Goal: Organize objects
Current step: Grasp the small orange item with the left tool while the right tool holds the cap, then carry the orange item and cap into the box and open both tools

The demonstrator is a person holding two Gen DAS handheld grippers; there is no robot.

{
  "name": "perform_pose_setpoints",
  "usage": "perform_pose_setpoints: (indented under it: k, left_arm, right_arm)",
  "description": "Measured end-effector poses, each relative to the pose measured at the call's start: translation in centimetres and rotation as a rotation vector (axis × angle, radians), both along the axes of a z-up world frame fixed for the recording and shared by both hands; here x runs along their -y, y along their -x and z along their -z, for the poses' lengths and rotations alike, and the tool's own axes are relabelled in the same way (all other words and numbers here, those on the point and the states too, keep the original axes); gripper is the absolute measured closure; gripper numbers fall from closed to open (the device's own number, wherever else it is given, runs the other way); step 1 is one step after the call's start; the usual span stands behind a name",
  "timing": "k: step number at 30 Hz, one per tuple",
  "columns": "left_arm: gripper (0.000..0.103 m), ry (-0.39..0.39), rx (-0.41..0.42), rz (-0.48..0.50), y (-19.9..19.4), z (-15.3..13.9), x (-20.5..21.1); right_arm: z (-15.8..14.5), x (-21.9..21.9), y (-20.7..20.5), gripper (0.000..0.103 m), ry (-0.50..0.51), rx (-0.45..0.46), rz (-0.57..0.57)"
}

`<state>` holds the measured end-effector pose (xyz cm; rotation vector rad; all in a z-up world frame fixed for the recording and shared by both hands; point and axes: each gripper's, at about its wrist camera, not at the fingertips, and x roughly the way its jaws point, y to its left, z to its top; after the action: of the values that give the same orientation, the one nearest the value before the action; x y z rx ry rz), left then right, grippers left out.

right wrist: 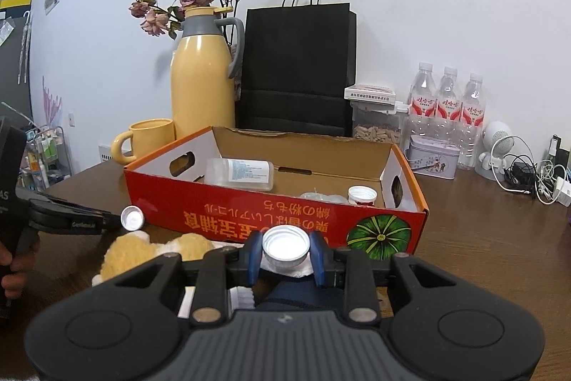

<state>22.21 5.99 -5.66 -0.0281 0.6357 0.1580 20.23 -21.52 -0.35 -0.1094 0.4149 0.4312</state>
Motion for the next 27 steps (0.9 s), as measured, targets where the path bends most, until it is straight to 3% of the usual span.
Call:
perform_pose_setpoints:
  k: [12, 18, 27]
  left_arm:
    - [0.089, -0.003, 0.161, -0.048, 2.9, -2.6, 0.3]
    - [0.089, 0.014, 0.242, 0.044, 3.8, -5.6, 2.8]
    - [0.089, -0.005, 0.329, 0.144, 0.7, -9.2, 7.4]
  right_arm:
    - [-0.6, 0.4, 0.8, 0.076, -0.025, 0.039, 0.004]
    - [-2.4, 0.5, 0.5, 0.076, -0.038, 0.067, -0.016]
    - [-5.8, -0.8, -2.2, 0.076, -0.013, 0.144, -0.025]
